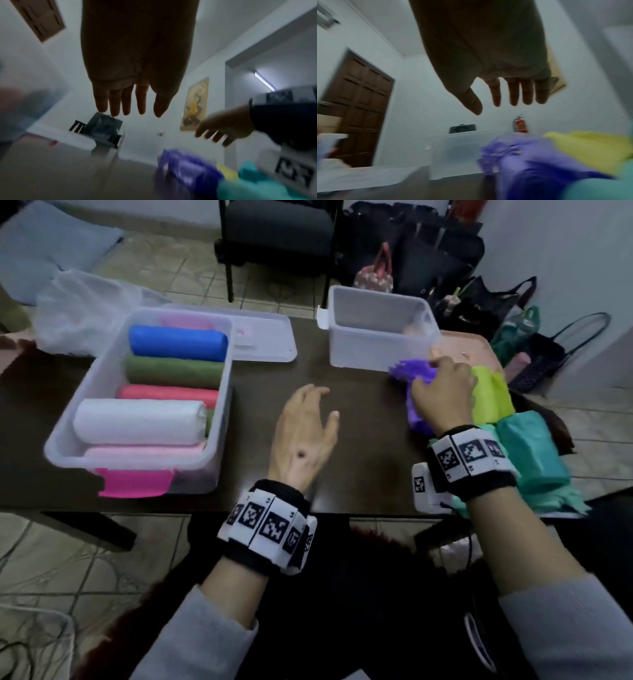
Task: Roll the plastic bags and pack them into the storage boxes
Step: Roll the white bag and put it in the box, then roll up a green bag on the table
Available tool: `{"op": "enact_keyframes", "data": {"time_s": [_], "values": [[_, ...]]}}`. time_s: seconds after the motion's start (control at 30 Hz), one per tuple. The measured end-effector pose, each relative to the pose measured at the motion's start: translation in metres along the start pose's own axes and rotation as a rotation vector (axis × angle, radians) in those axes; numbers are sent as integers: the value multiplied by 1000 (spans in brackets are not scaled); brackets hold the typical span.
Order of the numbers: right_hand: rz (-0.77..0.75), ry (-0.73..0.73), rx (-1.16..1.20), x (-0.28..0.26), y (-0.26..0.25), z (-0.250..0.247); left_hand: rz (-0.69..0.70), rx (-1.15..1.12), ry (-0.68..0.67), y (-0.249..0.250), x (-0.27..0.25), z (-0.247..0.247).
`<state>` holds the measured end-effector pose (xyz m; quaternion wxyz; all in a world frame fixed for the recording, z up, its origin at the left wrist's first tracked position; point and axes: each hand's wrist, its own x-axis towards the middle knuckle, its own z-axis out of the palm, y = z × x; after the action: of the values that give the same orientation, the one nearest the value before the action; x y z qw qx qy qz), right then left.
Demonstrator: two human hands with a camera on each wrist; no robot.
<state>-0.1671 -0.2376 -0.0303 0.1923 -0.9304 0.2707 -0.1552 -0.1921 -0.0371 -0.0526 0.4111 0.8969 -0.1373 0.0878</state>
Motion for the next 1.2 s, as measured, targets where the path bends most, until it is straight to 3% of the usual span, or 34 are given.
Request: {"op": "enact_keyframes", "data": {"time_s": [0.1, 0.17, 0.27, 0.37, 0.47, 0.7, 0.9, 1.1, 1.2], "values": [[285, 50, -153, 9, 52, -23, -70, 136, -240, -10, -5, 41], [424, 26, -233, 13, 79, -32, -107, 214, -324, -18, -6, 59], [596, -56, -253, 21, 111, -39, -113, 262, -365, -28, -8, 75], [622, -243, -230, 29, 130, -41, -68, 318, -356, -39, -11, 84], [685, -289, -272, 34, 134, -43, -25, 410, -321, -47, -16, 89], [699, -310, -272, 39, 133, -44, -4, 440, -320, -51, -17, 90], [600, -234, -233, 37, 135, -54, -3, 437, -322, -52, -18, 91], [360, -124, -148, 31, 89, -67, -4, 441, -326, -53, -17, 92], [157, -228, -61, 14, 44, -65, -2, 440, -325, -52, -17, 91]]}}
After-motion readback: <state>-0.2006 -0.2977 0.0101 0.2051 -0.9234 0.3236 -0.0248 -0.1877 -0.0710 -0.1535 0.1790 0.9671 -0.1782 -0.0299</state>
